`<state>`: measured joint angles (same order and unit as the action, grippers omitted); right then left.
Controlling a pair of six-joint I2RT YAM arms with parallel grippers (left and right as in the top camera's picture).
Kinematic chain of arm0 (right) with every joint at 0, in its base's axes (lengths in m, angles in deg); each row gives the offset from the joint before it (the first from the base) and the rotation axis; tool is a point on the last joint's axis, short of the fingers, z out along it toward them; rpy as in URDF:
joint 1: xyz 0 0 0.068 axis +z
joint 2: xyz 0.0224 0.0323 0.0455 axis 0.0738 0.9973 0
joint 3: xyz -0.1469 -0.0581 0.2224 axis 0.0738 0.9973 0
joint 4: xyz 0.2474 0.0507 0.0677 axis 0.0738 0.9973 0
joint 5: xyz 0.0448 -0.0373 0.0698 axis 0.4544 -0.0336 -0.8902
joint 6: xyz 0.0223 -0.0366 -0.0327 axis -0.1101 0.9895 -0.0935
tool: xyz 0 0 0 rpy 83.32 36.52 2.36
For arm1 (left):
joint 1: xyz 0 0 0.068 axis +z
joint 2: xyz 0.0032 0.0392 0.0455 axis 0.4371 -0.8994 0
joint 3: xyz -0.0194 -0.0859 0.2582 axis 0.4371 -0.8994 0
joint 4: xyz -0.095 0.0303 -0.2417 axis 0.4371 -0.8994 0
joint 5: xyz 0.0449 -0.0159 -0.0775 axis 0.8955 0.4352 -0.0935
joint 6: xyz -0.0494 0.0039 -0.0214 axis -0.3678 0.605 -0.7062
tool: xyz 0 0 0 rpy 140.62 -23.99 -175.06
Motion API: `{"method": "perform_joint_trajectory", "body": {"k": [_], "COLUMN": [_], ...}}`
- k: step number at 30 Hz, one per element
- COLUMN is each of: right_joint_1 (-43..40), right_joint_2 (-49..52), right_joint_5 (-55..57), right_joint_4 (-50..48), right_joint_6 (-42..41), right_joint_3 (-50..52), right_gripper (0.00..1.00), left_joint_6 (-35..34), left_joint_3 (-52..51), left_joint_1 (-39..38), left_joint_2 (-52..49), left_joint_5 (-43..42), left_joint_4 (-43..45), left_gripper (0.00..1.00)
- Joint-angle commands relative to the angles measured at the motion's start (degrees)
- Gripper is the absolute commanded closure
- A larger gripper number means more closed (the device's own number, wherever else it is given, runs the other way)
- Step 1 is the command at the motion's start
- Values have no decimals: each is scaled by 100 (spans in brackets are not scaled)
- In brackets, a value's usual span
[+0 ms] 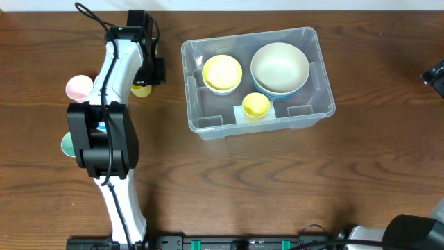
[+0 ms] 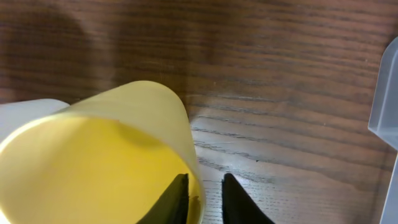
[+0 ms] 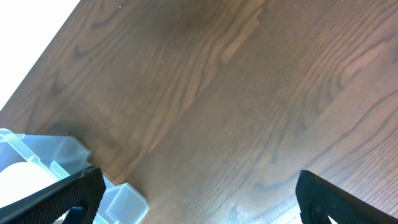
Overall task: Pack container
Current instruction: 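Grasp the second yellow cup with the left gripper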
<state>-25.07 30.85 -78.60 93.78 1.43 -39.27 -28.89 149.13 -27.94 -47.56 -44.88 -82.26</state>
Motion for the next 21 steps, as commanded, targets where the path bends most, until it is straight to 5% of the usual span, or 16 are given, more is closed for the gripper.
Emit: {"method": "perform_joint_trajectory", "body": {"k": [1, 4, 21], "right_joint_1": [-63, -63, -66], "right_joint_2": [7, 7, 7], "right_joint_5": [0, -2, 0], "right_joint_4": [11, 11, 11], "right_joint_6": [-66, -66, -66], "right_joint_3": [2, 2, 2], "right_gripper": [1, 1, 1], "left_joint_6": [28, 28, -81], "left_joint_3": [-55, -55, -17], "left_joint_1": [2, 2, -42], "left_joint_2": [-76, -74, 1156], "left_joint_5": [-15, -15, -127], "left_joint_4": [-42, -70, -920], "left_gripper": [87, 94, 94]}}
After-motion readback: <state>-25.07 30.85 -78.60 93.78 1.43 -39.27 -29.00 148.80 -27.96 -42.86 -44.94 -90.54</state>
